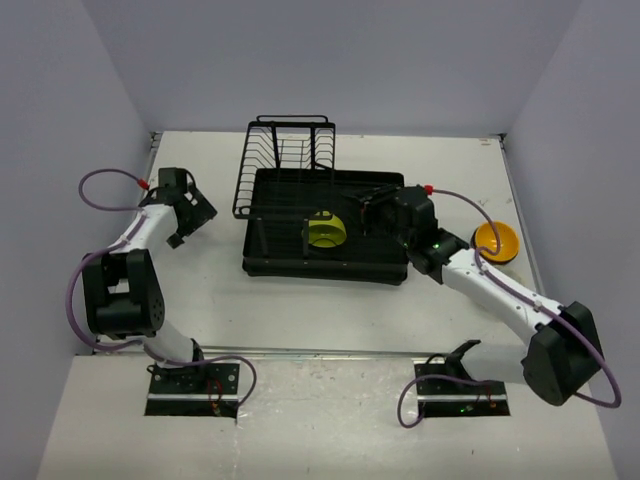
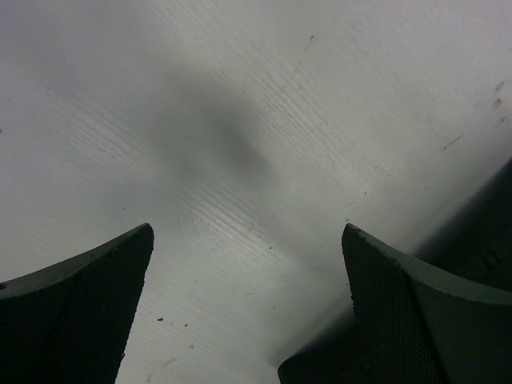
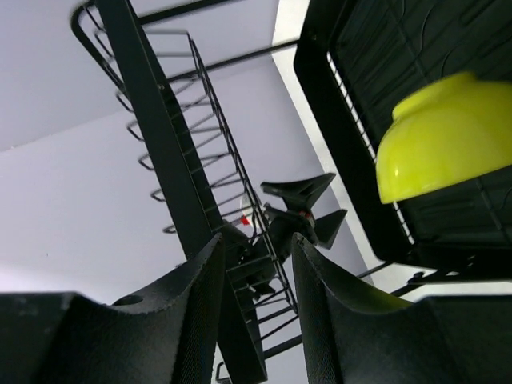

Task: Unload the bowls from the dish rack

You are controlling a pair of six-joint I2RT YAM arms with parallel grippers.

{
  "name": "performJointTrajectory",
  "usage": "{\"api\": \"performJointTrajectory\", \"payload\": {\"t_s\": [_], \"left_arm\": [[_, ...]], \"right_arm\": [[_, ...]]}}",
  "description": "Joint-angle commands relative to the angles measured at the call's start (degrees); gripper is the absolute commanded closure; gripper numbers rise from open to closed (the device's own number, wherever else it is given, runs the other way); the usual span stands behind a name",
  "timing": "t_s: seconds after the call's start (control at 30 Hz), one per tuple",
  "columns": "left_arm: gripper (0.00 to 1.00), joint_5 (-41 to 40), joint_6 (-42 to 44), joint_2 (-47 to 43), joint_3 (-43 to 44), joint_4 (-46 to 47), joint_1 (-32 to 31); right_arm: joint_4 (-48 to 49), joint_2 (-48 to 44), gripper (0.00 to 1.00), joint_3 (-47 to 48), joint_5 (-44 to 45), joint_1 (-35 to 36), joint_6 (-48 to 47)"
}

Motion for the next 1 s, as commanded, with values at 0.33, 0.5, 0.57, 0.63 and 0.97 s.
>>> {"api": "performJointTrajectory", "payload": {"t_s": [0.33,0.5,0.57,0.63,0.97], "left_arm": [[0.0,2.4,-2.0,-4.1,-0.1,1.6,0.6],[0.0,4.5,-2.4,-3.3,1.0,1.9,0.6],[0.0,4.5,-2.3,-3.1,1.3,1.9,0.7],[0.0,4.6,-2.3,-2.6,2.0,2.0,0.7],[0.0,9.2,-3.3,-0.3,4.8,3.4,1.8]], "right_arm": [[5.8,8.7,0.61,-0.2,16.8,12.8,7.0],[7.1,8.6,0.62,-1.5,20.6,14.7,5.7],[7.4,8.5,0.62,-2.5,22.1,15.2,6.7],[6.9,8.4,0.61,-2.5,23.1,15.7,6.8],[3.0,7.0,0.59,-4.7,27.5,16.6,6.7]]}}
